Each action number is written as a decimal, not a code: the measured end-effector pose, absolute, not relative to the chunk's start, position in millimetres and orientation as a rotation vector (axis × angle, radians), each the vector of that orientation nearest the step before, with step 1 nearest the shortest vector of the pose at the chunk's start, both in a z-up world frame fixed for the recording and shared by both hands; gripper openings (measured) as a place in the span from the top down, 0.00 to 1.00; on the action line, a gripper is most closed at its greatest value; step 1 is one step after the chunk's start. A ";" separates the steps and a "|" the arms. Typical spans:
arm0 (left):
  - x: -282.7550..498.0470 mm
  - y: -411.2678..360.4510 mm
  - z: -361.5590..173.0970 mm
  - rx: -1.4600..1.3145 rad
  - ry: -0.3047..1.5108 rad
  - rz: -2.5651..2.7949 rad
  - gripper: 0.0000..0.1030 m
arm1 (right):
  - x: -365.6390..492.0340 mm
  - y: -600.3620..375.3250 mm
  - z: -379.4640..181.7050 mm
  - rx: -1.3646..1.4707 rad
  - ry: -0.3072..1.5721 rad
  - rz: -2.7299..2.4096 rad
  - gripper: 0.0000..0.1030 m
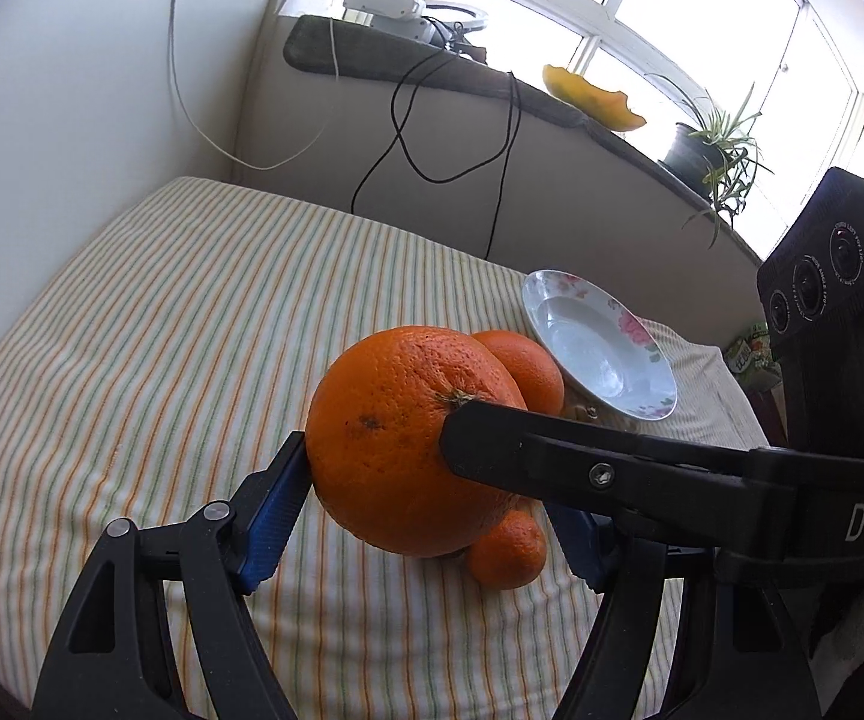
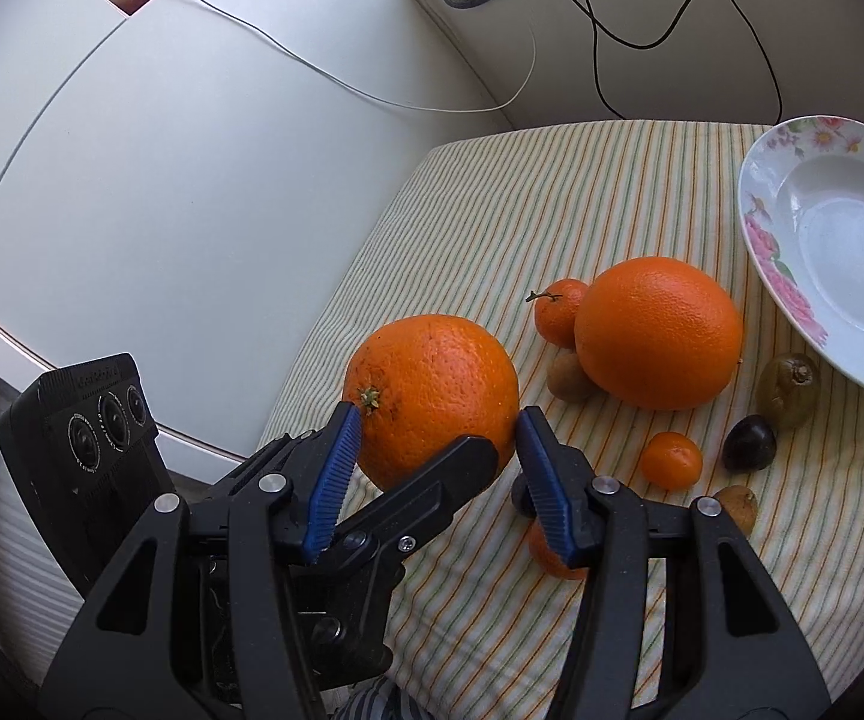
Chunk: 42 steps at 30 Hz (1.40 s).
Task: Organize fruits
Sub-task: 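Carry the large orange with the right tool over the white plate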
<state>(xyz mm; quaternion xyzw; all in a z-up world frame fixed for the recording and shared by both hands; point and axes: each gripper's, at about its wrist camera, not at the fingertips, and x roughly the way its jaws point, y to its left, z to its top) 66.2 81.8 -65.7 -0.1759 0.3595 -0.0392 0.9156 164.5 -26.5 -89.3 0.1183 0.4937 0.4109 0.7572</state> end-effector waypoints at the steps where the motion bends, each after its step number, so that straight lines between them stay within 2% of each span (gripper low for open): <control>1: 67.7 78.1 -64.2 -0.356 0.738 -0.087 0.29 | 164.6 -32.3 -85.9 0.265 1.072 0.891 0.45; 22: 147.1 -14.8 -45.6 -0.244 0.748 -0.257 0.29 | 186.3 -160.4 -54.7 0.359 0.987 0.741 0.45; 42: 236.8 -57.4 -75.1 -0.177 0.876 -0.258 0.28 | 279.6 -174.2 -99.3 0.419 1.049 0.686 0.45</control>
